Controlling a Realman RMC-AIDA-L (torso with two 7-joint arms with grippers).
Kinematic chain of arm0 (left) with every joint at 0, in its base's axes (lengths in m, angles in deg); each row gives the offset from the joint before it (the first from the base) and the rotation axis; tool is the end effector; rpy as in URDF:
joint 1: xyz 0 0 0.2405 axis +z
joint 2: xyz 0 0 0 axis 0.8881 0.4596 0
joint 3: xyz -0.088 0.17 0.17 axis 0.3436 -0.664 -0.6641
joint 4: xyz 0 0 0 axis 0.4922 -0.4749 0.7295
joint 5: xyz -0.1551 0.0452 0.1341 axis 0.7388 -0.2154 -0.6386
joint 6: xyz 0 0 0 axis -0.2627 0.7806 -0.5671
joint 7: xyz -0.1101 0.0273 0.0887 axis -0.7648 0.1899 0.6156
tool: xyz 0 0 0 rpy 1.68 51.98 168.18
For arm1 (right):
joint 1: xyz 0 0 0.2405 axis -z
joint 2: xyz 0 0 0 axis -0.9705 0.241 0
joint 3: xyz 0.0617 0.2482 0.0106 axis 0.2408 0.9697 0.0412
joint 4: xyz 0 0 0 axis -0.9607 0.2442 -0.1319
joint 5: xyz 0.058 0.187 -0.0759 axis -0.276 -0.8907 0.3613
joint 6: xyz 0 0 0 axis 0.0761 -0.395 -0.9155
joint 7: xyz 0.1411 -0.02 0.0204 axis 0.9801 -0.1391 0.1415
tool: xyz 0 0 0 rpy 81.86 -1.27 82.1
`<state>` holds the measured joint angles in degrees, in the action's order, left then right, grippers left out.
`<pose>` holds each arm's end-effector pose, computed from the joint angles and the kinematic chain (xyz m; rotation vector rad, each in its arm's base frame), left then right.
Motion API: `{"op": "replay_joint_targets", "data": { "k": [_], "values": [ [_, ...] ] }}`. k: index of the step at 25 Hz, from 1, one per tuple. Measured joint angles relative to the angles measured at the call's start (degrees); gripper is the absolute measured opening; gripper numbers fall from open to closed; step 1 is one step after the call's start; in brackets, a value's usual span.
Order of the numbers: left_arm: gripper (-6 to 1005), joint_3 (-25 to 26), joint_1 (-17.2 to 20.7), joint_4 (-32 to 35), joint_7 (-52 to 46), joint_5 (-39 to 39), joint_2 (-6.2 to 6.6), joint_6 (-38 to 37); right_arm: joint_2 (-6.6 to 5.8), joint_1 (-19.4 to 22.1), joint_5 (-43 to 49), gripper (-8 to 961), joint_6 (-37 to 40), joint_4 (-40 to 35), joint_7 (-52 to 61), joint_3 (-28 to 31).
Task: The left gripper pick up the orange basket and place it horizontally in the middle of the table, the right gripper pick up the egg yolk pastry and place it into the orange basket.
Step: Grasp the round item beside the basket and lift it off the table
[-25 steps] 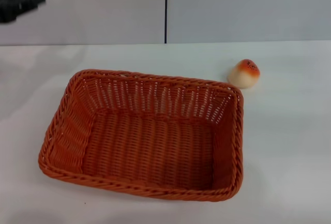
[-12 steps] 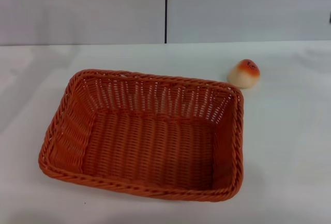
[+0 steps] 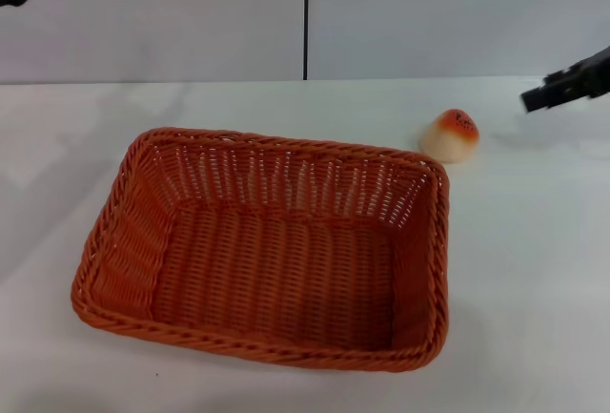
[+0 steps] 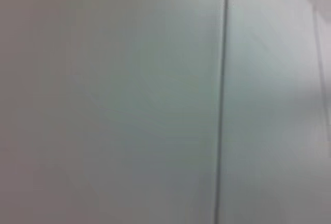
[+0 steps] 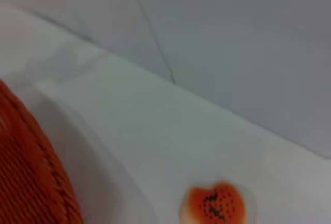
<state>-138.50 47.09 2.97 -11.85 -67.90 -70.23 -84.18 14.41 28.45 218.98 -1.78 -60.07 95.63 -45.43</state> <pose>-0.2530 0.3164 0.0802 -1.8486 -0.2873 -1.3914 0.2385 0.4253 0.0882 -2.6290 1.0366 -0.0481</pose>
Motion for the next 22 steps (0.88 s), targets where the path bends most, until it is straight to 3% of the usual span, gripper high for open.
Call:
{"op": "replay_joint_targets", "data": {
  "k": [1,2,3,8,11,22],
  "values": [
    [602,-0.35,-0.10,-0.14,0.04,0.13,-0.03,-0.59,0.67,-0.44,0.58,587,-1.16,0.01,0.40,-2.00],
    [602,-0.94,-0.28,-0.33,0.06,0.26,-0.07,-1.43,2.26,-0.90,2.60,586,-3.45,-0.71,1.08,-4.62],
    [602,-1.38,-0.37,-0.41,0.06,0.28,-0.08,-1.77,2.26,-0.90,2.60,586,-3.45,-0.71,1.08,-4.62],
    [603,-3.24,-0.43,-0.50,-0.15,0.37,-0.08,-2.42,7.55,-1.09,9.66,586,-6.07,-5.28,1.40,-6.55],
    [603,-3.47,-0.20,-0.52,-0.27,0.48,-0.02,-2.48,9.74,-0.80,11.86,586,-7.28,-7.54,1.24,-7.16],
    [602,-5.06,-0.51,-0.61,-0.38,2.64,-0.04,-2.92,12.72,-1.37,12.61,587,-14.10,-7.24,1.18,-12.12]
  ]
}}
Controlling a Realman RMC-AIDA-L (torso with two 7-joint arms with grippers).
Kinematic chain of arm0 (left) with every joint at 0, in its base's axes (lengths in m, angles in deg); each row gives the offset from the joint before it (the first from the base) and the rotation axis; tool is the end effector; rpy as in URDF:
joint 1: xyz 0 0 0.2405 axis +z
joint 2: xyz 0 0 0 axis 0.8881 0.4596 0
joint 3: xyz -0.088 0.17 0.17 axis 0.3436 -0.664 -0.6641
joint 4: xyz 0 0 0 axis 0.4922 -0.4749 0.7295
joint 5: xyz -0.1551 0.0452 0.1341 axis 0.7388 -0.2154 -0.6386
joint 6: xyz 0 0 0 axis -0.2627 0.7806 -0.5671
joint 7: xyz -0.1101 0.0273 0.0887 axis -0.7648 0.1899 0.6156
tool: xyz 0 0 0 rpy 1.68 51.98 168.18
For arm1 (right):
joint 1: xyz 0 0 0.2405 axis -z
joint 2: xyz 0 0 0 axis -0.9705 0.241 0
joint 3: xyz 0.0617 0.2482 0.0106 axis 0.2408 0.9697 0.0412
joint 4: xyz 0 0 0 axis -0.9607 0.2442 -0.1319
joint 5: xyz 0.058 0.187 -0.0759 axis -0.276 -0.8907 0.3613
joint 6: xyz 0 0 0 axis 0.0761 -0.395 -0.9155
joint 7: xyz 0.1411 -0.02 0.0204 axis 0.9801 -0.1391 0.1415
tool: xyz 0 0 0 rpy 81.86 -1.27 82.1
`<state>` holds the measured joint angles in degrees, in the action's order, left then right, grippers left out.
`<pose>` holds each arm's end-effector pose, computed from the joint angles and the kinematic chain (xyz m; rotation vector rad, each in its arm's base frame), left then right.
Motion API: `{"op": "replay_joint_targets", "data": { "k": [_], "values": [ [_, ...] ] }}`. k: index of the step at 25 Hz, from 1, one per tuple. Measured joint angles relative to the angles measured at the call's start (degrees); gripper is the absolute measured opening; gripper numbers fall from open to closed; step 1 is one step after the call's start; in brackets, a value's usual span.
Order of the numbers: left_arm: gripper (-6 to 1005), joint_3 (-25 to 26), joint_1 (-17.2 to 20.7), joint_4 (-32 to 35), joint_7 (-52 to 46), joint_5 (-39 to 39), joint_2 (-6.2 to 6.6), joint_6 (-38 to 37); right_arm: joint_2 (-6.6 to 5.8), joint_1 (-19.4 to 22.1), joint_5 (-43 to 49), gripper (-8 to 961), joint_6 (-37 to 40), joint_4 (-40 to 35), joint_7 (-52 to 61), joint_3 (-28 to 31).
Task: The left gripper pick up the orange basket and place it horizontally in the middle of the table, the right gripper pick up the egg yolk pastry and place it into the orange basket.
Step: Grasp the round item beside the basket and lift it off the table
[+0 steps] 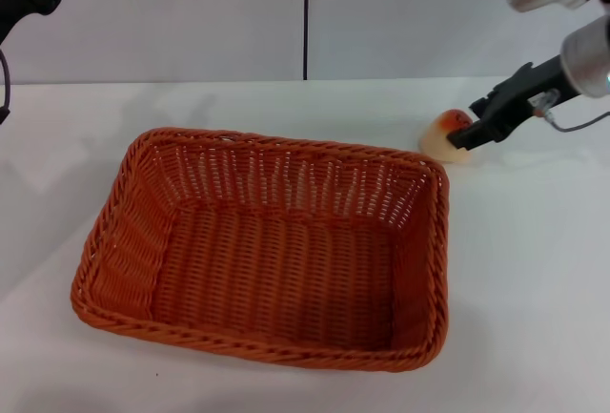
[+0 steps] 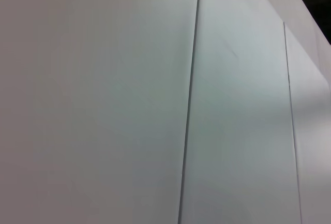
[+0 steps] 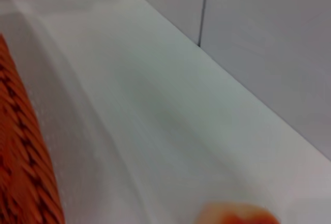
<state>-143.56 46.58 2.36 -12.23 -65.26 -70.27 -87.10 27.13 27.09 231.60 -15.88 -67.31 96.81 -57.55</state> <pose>-0.2375 0.3118 0.0677 -1.9051 -0.2662 -1.4844 0.2088 0.4303 -0.0032 -2.6343 0.6706 -0.3488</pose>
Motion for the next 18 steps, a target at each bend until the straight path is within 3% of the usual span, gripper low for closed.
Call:
{"op": "replay_joint_targets", "data": {
  "k": [7,18],
  "values": [
    [602,-0.05,-0.39,-0.01,-0.01,0.49,0.01,0.22,1.64,-1.47,0.47,587,-3.78,3.50,-0.01,-1.60],
    [603,-0.06,-0.41,-0.01,-0.07,0.52,0.01,0.26,1.84,-0.90,0.63,567,-5.06,3.67,0.01,-1.48]
  ]
}}
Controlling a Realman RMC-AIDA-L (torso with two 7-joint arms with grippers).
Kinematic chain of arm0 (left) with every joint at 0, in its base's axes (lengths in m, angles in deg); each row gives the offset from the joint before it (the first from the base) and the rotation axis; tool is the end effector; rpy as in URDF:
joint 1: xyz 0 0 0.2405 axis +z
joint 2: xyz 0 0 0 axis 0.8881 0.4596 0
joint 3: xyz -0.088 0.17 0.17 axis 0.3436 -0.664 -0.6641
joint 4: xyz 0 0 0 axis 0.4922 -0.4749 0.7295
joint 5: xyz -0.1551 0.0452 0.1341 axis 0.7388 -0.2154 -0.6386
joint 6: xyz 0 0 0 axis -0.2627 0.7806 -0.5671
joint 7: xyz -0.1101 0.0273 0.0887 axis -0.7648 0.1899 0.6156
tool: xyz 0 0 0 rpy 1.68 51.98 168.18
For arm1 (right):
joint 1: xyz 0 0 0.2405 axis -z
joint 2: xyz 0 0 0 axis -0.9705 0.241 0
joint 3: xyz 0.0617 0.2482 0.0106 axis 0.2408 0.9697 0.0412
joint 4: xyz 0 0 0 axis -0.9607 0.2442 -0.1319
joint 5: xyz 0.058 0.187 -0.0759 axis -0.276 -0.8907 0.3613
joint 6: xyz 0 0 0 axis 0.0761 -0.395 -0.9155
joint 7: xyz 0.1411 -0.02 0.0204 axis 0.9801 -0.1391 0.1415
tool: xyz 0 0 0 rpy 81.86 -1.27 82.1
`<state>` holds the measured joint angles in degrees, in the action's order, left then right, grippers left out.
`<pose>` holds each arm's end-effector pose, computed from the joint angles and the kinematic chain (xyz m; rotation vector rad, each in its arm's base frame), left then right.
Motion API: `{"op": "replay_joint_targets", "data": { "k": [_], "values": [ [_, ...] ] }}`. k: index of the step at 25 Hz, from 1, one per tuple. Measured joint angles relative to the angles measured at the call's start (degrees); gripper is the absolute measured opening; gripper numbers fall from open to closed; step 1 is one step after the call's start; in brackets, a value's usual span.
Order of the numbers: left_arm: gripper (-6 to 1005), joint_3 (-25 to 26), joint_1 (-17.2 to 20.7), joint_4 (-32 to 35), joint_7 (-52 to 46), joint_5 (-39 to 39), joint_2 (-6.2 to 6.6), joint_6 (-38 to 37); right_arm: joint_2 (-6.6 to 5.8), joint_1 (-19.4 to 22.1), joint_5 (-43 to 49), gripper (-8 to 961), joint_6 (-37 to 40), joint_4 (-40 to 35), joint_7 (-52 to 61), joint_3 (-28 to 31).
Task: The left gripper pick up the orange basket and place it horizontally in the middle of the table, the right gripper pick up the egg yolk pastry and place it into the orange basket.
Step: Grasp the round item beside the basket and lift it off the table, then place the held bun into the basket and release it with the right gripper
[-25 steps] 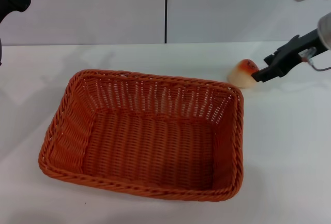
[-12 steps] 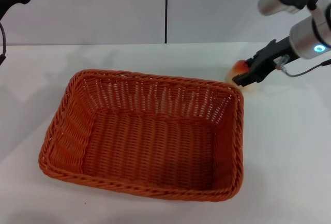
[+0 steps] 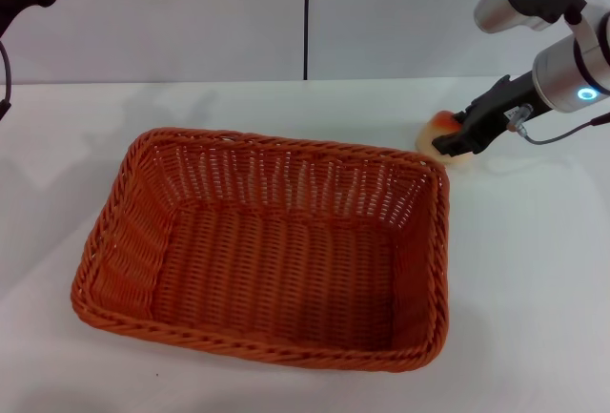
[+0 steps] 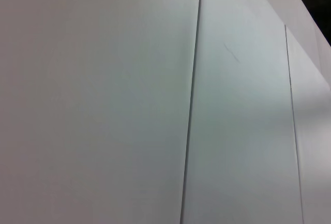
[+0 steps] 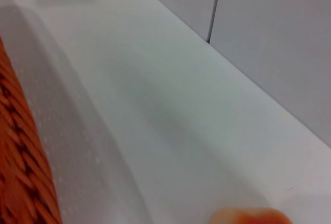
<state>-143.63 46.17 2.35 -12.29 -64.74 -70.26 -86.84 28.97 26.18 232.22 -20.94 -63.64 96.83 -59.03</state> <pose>-0.2357 0.3142 0.0687 -1.8984 -0.2648 -1.4911 0.2103 0.4296 -0.0257 -2.6255 0.6595 -0.3595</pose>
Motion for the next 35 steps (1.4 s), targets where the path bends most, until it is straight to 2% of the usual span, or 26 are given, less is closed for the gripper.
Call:
{"op": "replay_joint_targets", "data": {
  "k": [5,8,14,21,30,34,35],
  "values": [
    [603,-0.07,0.03,0.00,-0.03,0.19,0.00,-0.24,0.03,0.43,0.00,470,0.18,-0.20,-0.07,-0.01],
    [603,-0.32,0.03,-0.04,-0.02,0.21,0.00,-0.25,0.03,0.84,0.00,333,0.33,-0.78,-0.08,0.20],
    [602,-0.75,-0.52,-1.24,1.04,0.21,-0.12,-0.42,0.27,3.11,-0.41,283,1.56,-4.30,0.34,1.86],
    [602,-1.25,-0.93,-1.97,1.13,0.20,-0.18,-0.77,1.77,8.01,-3.17,235,3.74,-11.45,1.54,4.12],
    [602,-2.60,-1.76,-3.76,0.89,0.22,-0.16,-2.08,2.09,11.10,-5.96,197,4.40,-15.04,1.85,6.24],
    [603,-2.85,-1.26,-3.78,0.75,0.26,-0.07,-2.51,2.23,14.10,-10.30,163,5.91,-19.83,1.86,6.29],
    [603,-2.84,-1.15,-3.78,0.70,0.26,0.05,-2.83,2.30,15.91,-12.61,154,6.90,-22.77,1.87,6.45]
  ]
}}
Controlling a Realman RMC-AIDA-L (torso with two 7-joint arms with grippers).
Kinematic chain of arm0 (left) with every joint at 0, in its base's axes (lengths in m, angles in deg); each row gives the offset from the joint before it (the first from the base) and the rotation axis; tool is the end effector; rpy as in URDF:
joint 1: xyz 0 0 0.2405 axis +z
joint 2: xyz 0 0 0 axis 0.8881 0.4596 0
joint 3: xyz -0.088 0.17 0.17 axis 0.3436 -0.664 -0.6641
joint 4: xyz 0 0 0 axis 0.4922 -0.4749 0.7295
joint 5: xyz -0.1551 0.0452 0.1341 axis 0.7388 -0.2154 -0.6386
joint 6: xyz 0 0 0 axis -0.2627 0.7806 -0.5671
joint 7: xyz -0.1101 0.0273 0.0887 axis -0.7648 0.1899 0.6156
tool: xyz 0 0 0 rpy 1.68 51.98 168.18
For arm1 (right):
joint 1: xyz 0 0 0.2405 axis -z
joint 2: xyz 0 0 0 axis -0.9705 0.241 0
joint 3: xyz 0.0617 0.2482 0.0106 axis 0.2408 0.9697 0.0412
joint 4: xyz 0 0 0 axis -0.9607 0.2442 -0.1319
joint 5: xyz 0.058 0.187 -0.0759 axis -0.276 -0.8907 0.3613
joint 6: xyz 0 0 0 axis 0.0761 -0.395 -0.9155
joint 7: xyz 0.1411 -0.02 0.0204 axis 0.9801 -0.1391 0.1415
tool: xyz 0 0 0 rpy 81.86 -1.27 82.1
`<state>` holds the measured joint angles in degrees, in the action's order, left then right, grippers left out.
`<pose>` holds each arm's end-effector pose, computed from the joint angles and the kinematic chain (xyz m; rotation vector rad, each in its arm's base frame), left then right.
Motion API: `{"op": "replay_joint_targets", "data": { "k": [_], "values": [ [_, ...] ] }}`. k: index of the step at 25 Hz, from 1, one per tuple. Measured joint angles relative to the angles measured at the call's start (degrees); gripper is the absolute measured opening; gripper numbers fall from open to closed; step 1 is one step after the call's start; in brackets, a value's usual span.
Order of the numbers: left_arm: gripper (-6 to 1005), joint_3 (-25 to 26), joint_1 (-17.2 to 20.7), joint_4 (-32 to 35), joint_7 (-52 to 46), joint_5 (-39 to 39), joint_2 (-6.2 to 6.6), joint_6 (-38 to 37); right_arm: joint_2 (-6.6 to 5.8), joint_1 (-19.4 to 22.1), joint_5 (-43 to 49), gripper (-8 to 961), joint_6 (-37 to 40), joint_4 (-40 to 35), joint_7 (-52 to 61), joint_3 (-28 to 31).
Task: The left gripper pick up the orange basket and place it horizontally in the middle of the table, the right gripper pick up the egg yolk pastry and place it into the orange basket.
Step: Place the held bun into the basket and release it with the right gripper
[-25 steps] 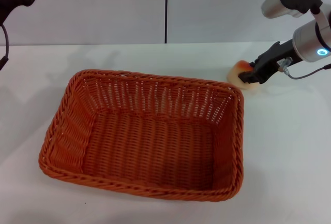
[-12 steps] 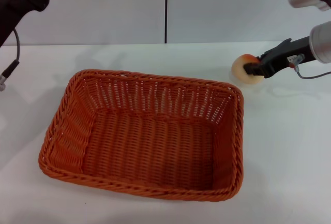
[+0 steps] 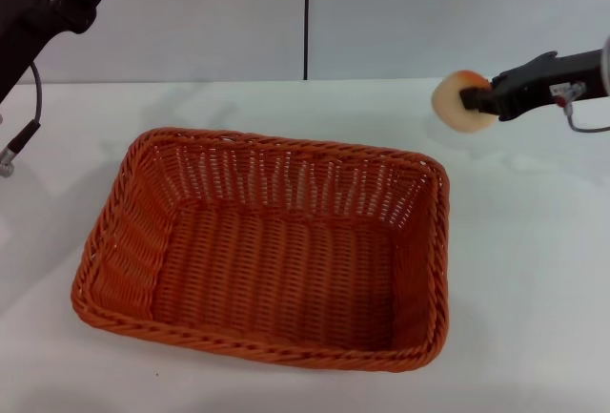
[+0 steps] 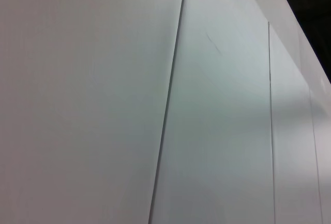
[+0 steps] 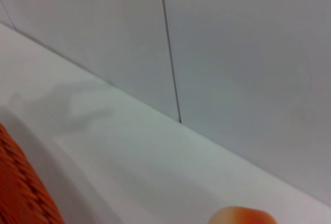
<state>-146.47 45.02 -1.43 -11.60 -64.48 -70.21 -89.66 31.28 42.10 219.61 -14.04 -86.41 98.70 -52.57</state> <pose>-0.2324 0.3087 0.0521 -1.9566 -0.2833 -1.5334 0.2151 0.4005 0.0256 -2.5023 0.8317 0.1001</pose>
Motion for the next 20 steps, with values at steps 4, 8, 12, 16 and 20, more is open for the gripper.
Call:
{"op": "replay_joint_targets", "data": {
  "k": [4,8,12,16,20],
  "values": [
    [603,0.01,0.05,0.00,-0.12,0.00,0.04,-0.14,0.24,2.26,-3.98,103,2.14,-4.21,-0.32,1.27],
    [603,0.07,0.18,-0.05,-0.15,0.00,0.04,-0.17,0.43,4.68,-13.82,82,7.77,-8.32,-3.84,5.00],
    [603,0.23,0.23,-1.02,-0.17,0.00,0.12,-0.36,0.08,6.03,-29.79,80,20.31,-8.85,-12.31,9.03],
    [603,0.37,0.22,-1.28,-0.18,-0.01,0.13,-0.66,0.01,5.91,-33.50,74,26.92,-8.66,-15.24,8.76],
    [602,0.33,0.12,-1.35,-0.16,-0.01,0.06,-0.87,-0.35,4.39,-32.78,69,31.42,-6.42,-15.83,5.37]
  ]
}}
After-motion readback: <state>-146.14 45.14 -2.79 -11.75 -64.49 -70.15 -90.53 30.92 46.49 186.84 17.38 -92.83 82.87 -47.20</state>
